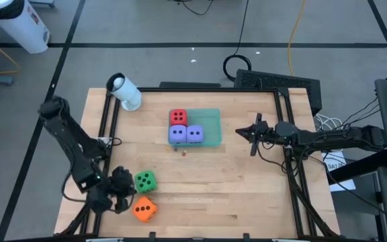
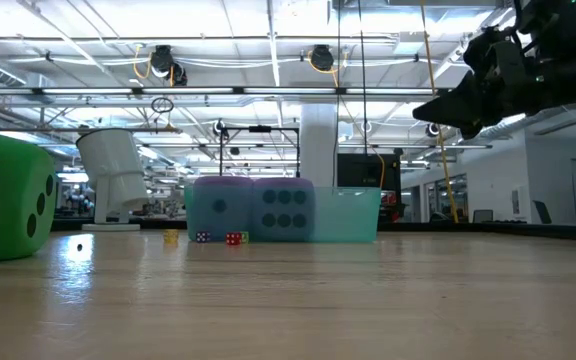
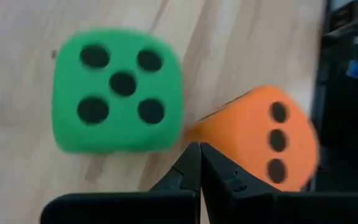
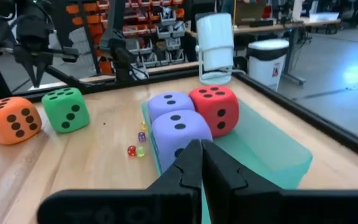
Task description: Pick & Place Dice
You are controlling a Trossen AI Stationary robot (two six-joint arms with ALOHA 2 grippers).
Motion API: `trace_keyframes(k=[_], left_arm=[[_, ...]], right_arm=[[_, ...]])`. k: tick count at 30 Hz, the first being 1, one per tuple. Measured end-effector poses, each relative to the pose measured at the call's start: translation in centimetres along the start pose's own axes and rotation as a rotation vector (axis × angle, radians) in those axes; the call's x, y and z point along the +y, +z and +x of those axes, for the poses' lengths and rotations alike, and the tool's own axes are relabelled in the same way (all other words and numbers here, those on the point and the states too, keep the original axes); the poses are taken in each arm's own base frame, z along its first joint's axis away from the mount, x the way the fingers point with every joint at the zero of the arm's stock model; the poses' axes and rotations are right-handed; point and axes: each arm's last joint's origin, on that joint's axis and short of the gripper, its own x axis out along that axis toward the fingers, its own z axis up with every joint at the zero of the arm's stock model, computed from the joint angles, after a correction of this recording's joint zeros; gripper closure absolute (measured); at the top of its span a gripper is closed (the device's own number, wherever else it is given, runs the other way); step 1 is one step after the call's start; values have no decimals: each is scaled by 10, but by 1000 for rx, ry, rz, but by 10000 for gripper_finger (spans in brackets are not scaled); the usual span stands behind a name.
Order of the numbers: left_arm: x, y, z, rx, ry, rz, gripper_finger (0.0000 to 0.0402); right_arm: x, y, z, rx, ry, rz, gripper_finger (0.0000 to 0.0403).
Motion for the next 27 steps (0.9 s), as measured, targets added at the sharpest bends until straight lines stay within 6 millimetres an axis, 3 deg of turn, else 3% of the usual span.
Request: trace_keyframes(k=[10, 23, 27], left_arm=[[3, 3, 29, 17, 134, -34, 399], [12, 53, 48, -108, 143, 199, 395], [10, 59, 50, -94, 87, 241, 398]], right_arm=[[0, 0, 0, 0, 1, 21, 403], [0, 1, 0, -7, 2, 64, 403], [0, 1, 0, -6, 4, 64, 403]])
